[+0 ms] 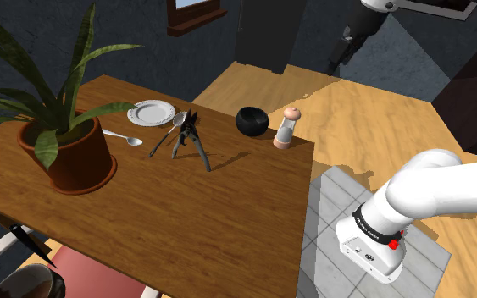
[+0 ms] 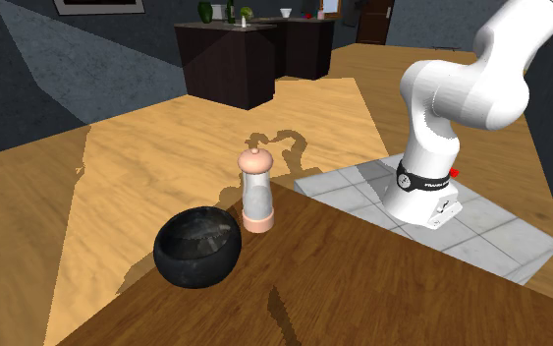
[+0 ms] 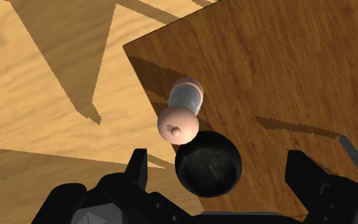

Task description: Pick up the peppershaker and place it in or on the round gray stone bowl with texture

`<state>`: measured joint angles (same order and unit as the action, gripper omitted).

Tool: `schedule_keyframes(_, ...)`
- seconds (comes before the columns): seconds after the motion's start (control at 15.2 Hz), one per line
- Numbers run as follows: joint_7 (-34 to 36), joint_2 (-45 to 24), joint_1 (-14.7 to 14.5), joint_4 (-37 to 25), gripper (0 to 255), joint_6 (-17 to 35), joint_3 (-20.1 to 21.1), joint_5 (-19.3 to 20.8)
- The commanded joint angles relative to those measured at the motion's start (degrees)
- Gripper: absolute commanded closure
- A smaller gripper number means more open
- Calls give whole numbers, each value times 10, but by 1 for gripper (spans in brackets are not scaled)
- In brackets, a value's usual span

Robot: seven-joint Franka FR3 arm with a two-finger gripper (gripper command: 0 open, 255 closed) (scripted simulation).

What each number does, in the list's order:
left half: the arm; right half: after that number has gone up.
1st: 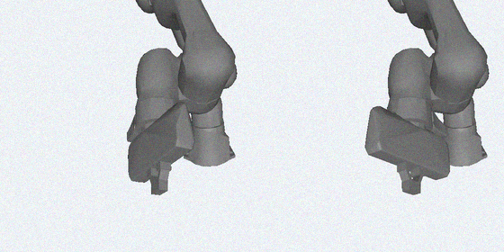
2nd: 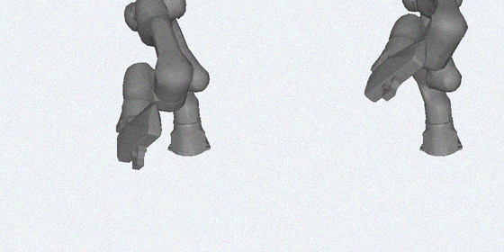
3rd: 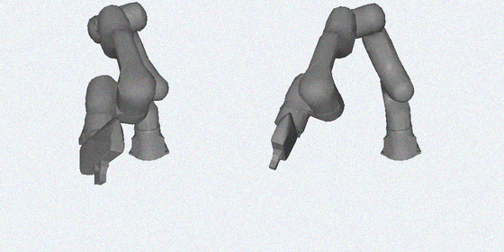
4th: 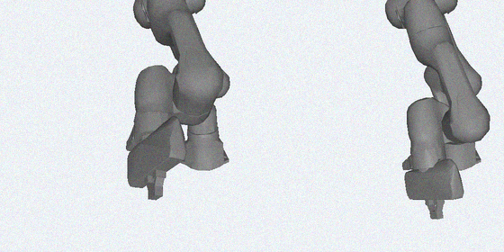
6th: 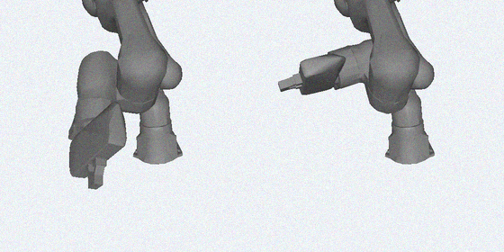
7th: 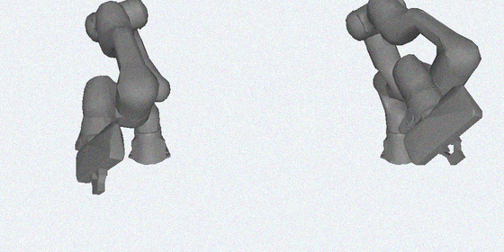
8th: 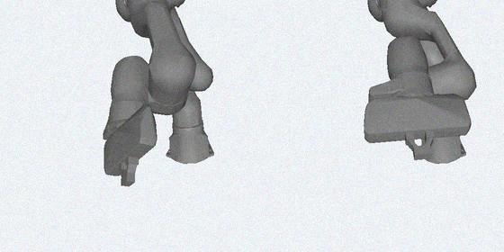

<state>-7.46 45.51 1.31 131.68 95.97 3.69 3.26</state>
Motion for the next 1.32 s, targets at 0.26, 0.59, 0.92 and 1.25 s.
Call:
schedule_keyframes(0.26,-28,-31,-2,47,0,68,-25,-1)
schedule_keyframes(0.59,-66,-88,-4,90,0,155,-56,-4)
schedule_keyframes(0.92,-108,-166,-8,115,0,242,-86,-13)
schedule_keyframes(1.25,-135,-226,-13,130,0,307,-102,-23)
